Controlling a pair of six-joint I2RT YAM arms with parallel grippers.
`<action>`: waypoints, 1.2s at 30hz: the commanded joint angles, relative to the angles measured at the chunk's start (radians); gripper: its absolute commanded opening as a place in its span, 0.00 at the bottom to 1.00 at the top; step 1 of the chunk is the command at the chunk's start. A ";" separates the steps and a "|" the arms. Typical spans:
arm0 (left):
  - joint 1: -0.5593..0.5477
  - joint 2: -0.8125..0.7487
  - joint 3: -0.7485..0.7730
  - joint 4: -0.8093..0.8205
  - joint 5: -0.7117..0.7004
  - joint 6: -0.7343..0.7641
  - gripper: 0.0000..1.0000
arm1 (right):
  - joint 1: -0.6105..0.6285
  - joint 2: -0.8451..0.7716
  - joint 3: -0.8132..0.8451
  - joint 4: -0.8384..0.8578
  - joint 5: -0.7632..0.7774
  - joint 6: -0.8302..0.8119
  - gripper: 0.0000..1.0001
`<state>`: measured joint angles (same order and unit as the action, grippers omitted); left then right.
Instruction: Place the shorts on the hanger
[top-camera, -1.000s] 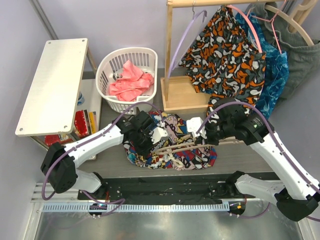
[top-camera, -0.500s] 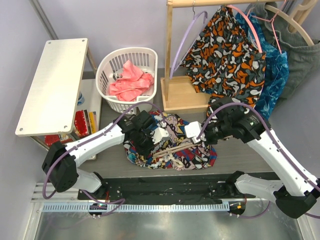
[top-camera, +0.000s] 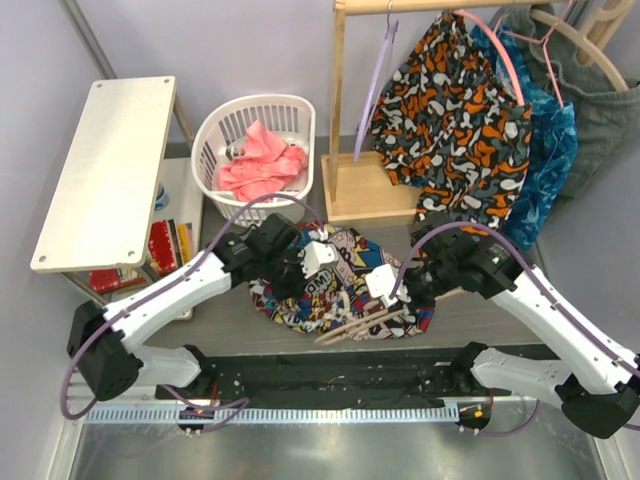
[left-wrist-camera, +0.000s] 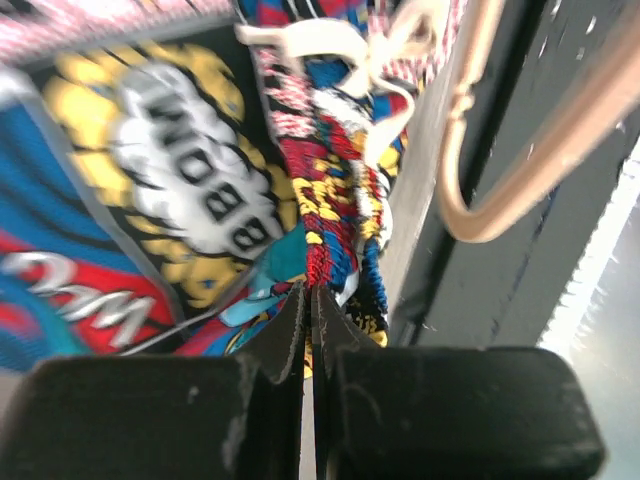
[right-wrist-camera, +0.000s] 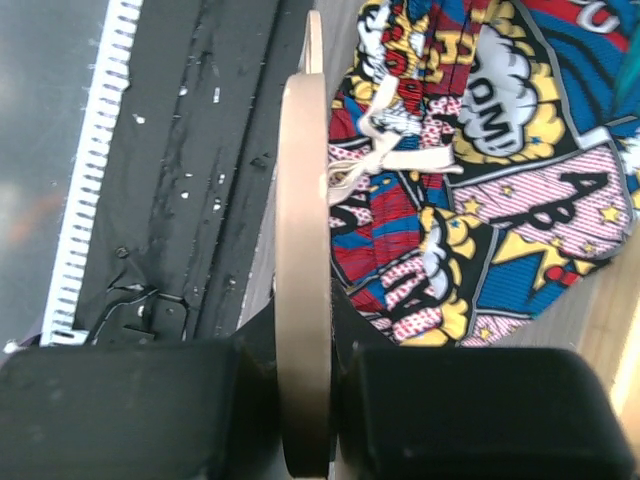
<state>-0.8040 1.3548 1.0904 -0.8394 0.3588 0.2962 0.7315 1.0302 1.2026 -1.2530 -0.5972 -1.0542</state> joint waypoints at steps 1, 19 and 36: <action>-0.053 -0.302 -0.070 0.141 -0.030 0.140 0.00 | 0.003 -0.071 0.020 0.090 0.048 0.107 0.01; -0.054 -0.099 -0.023 -0.105 0.116 0.132 0.00 | 0.003 -0.156 0.140 0.078 0.030 0.194 0.01; 0.080 -0.114 -0.026 -0.092 0.213 0.109 0.00 | 0.005 -0.125 0.009 0.259 0.005 0.131 0.01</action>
<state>-0.7242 1.2785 1.0786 -0.9565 0.5442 0.4282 0.7315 0.8837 1.2049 -1.0573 -0.5457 -0.8948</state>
